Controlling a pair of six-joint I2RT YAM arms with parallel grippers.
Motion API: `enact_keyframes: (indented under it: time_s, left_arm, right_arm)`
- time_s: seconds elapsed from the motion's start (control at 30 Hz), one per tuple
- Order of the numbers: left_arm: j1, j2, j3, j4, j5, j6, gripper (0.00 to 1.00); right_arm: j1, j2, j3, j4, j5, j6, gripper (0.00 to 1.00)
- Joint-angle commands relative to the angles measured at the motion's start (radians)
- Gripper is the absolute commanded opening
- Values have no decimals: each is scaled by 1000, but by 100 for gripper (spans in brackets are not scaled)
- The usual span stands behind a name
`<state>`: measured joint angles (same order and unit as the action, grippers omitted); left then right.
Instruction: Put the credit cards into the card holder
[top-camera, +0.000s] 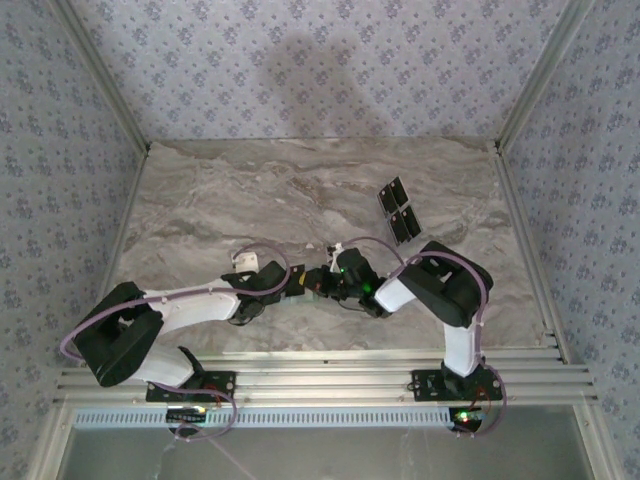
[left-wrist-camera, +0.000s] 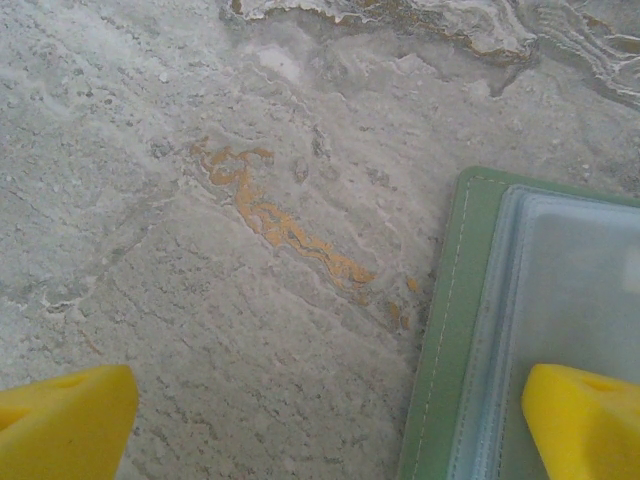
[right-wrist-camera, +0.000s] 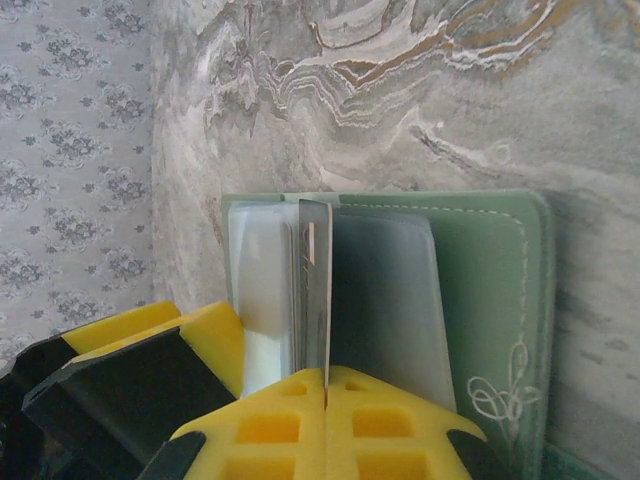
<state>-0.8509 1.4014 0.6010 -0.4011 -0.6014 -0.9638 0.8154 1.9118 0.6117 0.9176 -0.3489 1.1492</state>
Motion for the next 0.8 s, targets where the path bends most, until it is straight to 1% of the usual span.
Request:
enact_keyframes:
  time_s: [0.0, 0.23, 0.47, 0.77]
  left_arm:
    - [-4, 20, -21, -84, 29, 4, 100]
    - [-4, 21, -20, -85, 29, 4, 100]
    - [-4, 19, -18, -86, 19, 7, 100]
    - [-4, 21, -23, -87, 9, 2, 100]
  right_arm:
    - [7, 42, -13, -25, -44, 14, 0]
    - [2, 74, 1, 6, -70, 36, 0]
    - [-1, 66, -19, 29, -88, 38, 0]
    - [-1, 71, -33, 120, -114, 65, 0]
